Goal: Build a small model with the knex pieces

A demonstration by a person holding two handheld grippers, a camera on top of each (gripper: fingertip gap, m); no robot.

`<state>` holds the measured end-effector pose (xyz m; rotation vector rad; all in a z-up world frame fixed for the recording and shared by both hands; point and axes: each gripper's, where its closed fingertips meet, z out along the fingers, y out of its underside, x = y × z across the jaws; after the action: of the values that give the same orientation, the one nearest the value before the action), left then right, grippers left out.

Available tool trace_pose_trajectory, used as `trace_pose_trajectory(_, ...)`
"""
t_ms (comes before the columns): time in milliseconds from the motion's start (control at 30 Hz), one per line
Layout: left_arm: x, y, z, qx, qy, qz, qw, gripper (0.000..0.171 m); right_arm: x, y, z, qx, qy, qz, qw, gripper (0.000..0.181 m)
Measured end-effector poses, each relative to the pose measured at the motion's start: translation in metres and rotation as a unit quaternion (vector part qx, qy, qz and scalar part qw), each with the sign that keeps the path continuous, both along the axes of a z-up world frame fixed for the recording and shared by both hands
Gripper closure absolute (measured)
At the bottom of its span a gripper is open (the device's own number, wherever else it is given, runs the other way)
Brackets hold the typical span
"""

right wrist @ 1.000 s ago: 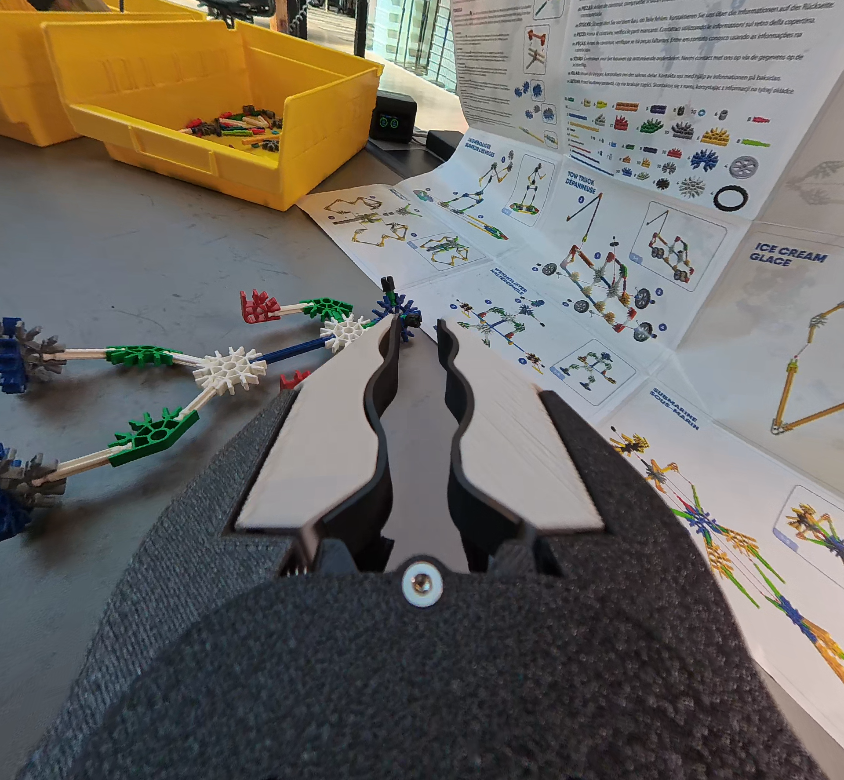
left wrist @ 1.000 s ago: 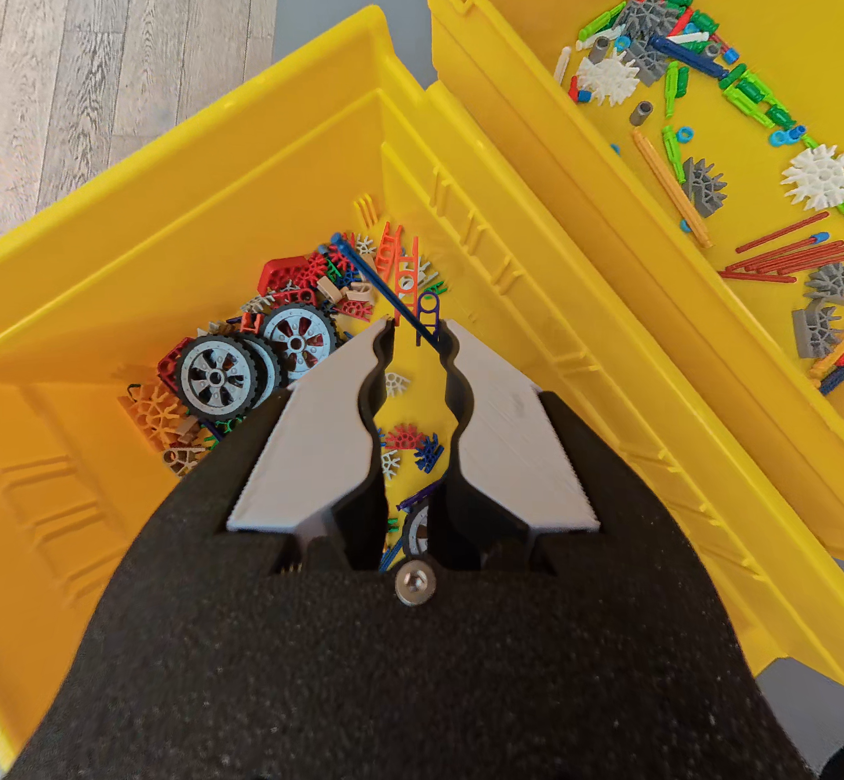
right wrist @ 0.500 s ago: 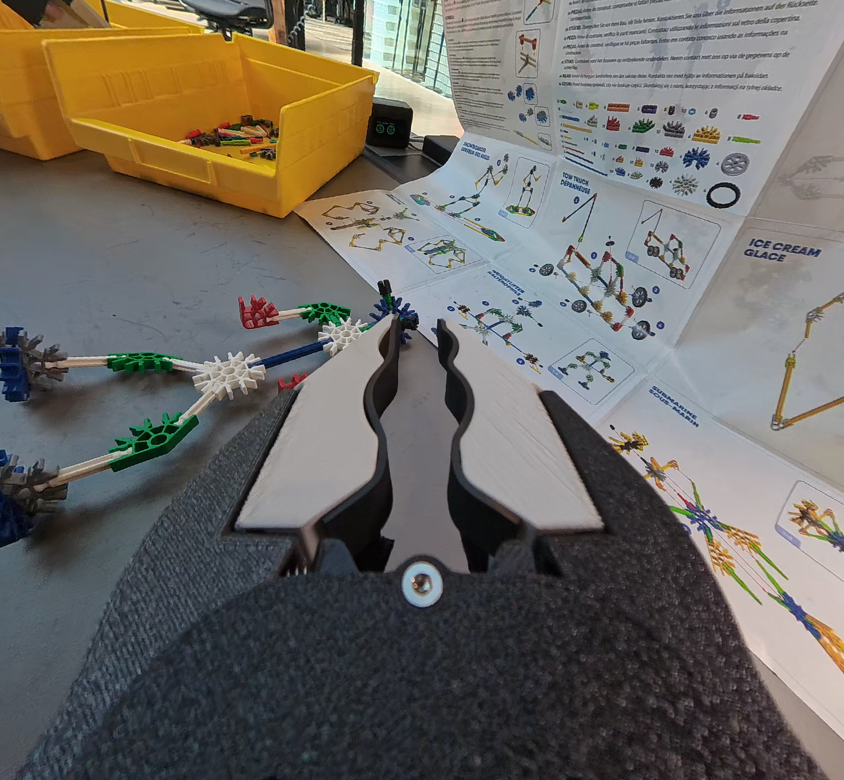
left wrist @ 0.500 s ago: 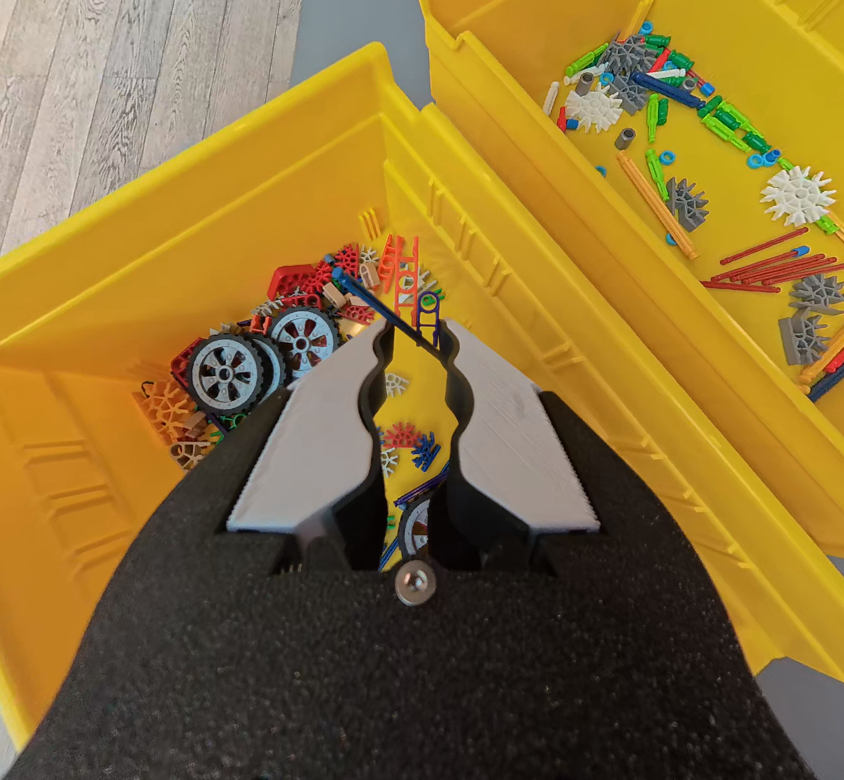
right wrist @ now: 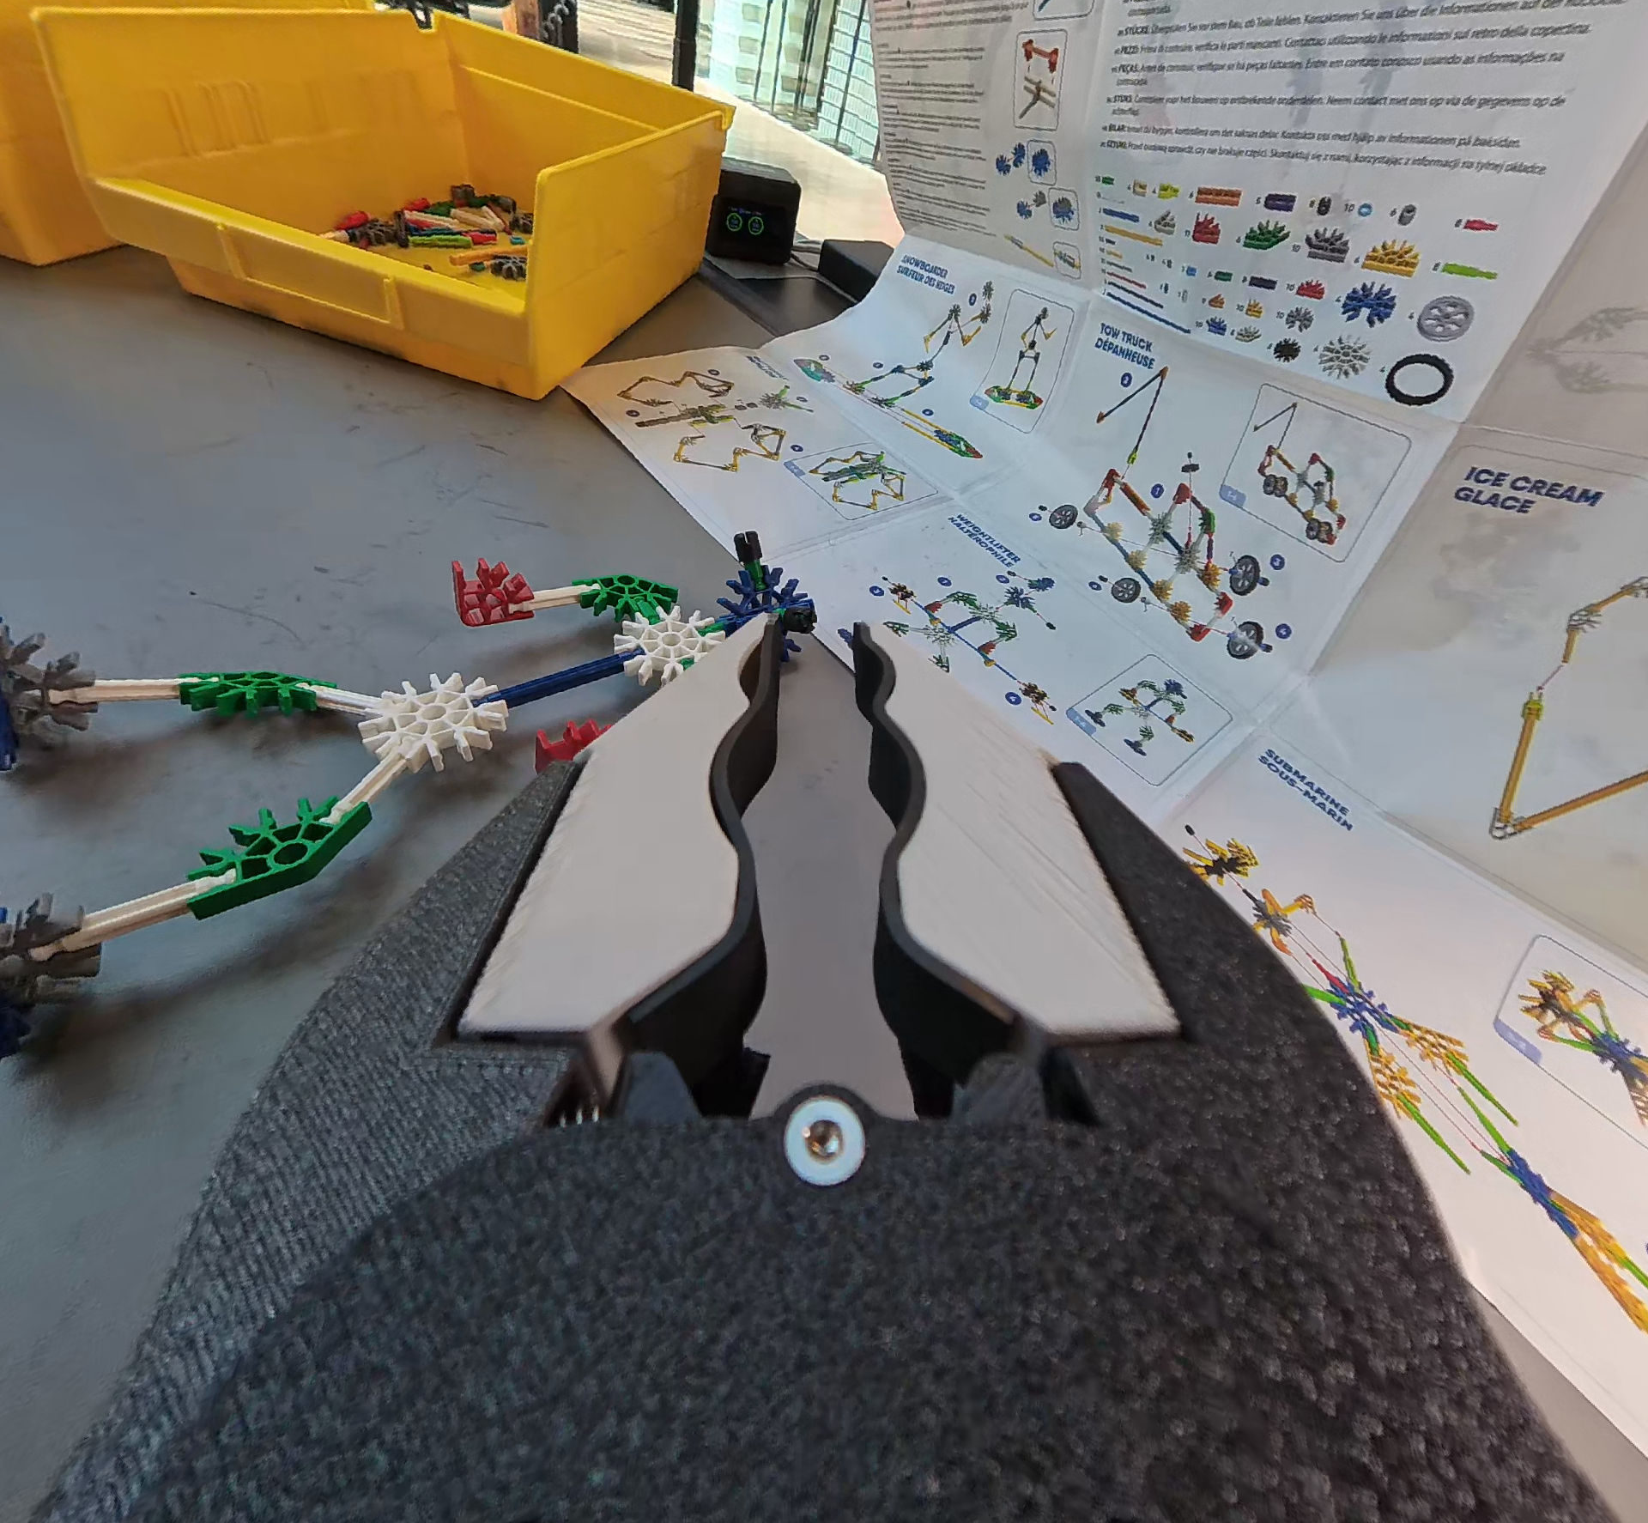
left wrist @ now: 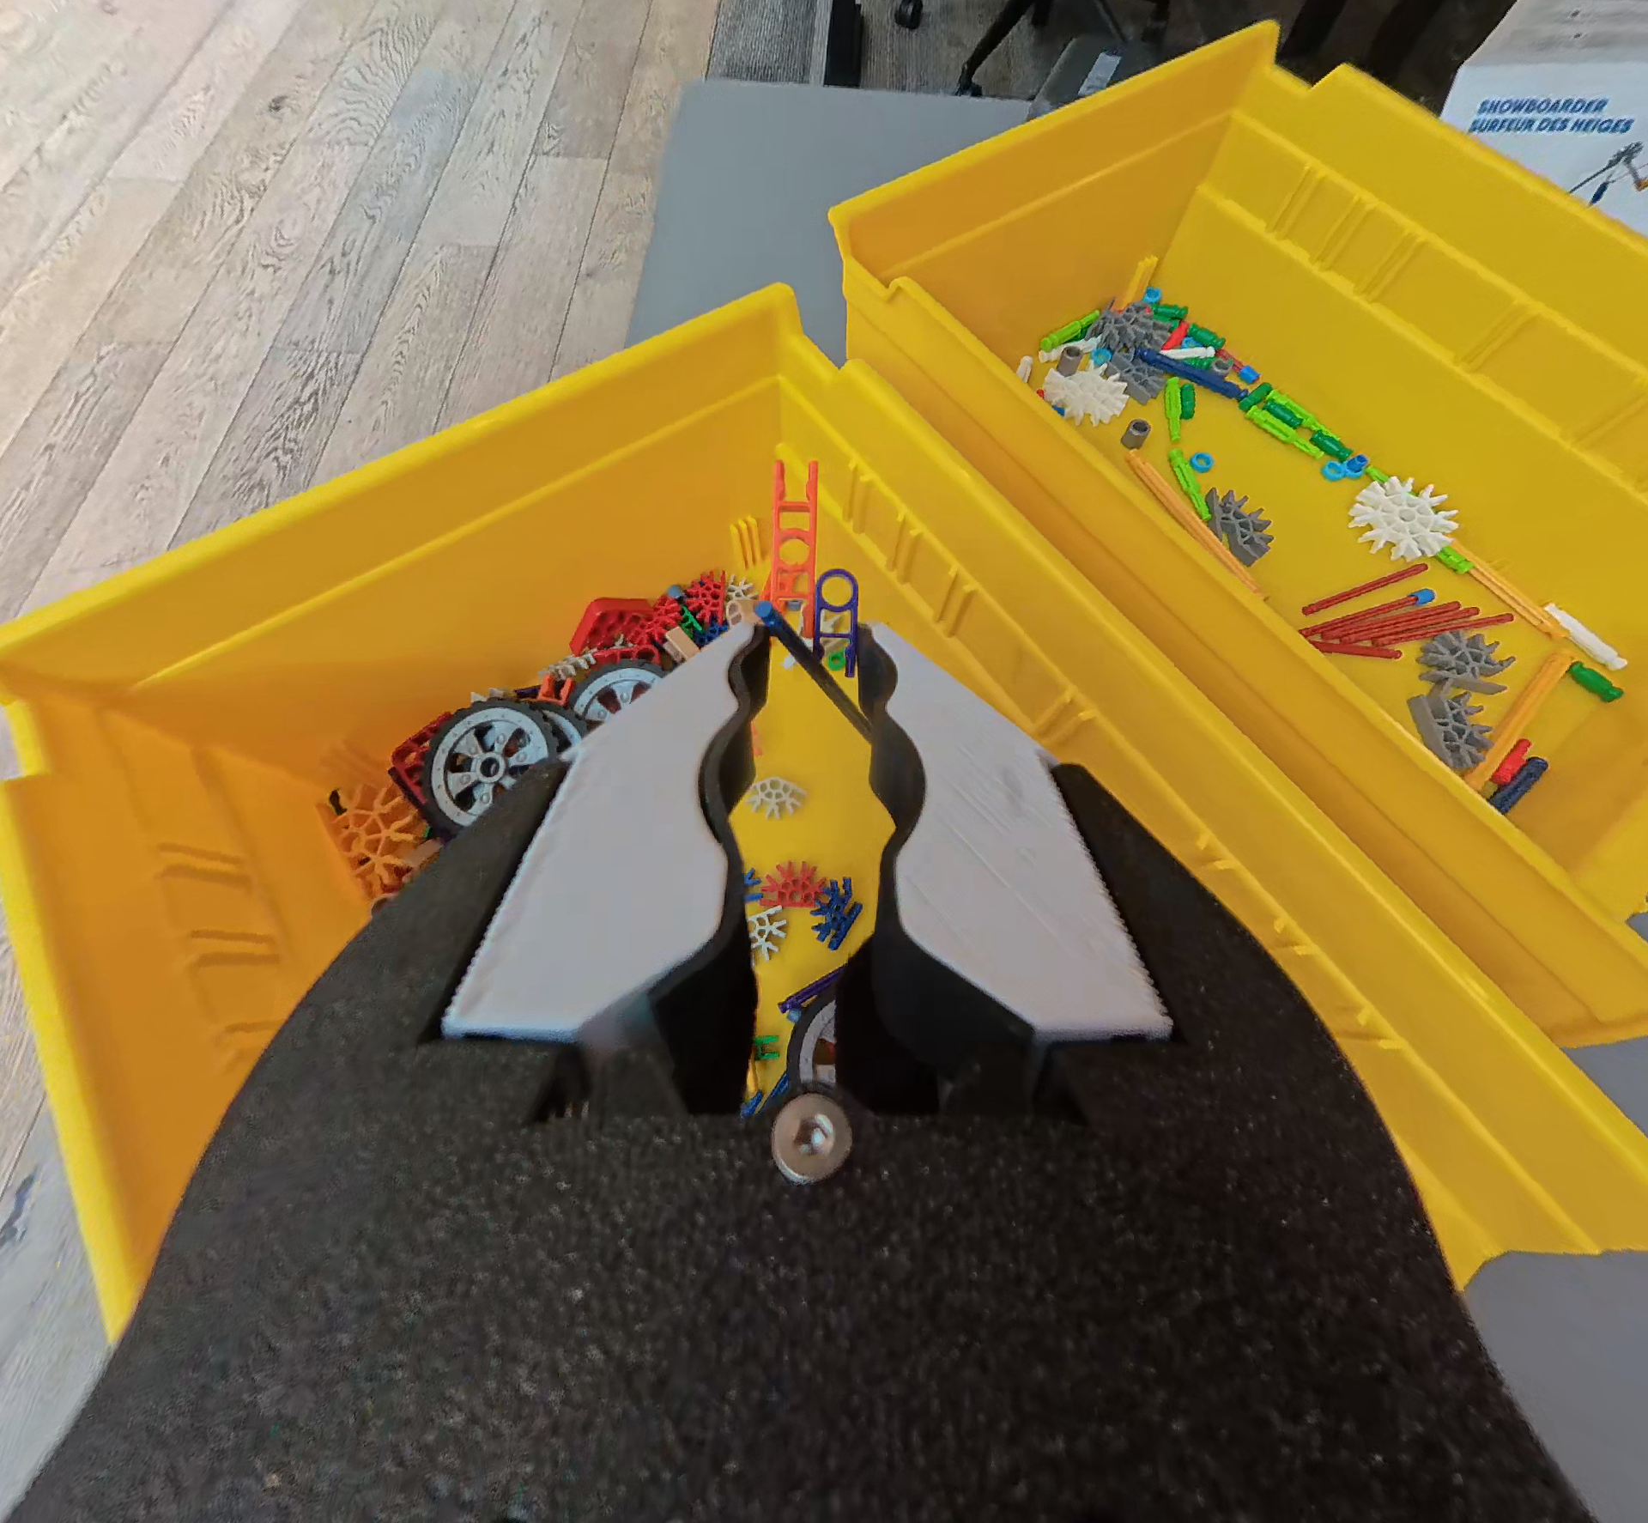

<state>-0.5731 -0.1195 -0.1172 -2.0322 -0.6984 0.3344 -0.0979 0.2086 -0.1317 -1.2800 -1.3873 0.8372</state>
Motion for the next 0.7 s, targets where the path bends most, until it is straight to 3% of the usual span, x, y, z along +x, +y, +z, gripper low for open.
trace_pose_trajectory(500, 0.013, -0.006, 0.019, 0.05, 0.031, -0.026, 0.998, 0.154, -0.002, -0.003, -0.003, 0.019, -0.009, -0.004, 1.0, 0.167)
trace_pose_trajectory(700, -0.005, -0.021, 0.003, -0.015, 0.035, 0.003, 0.999, 0.154, -0.003, -0.005, -0.006, 0.031, -0.017, -0.002, 0.999, 0.167)
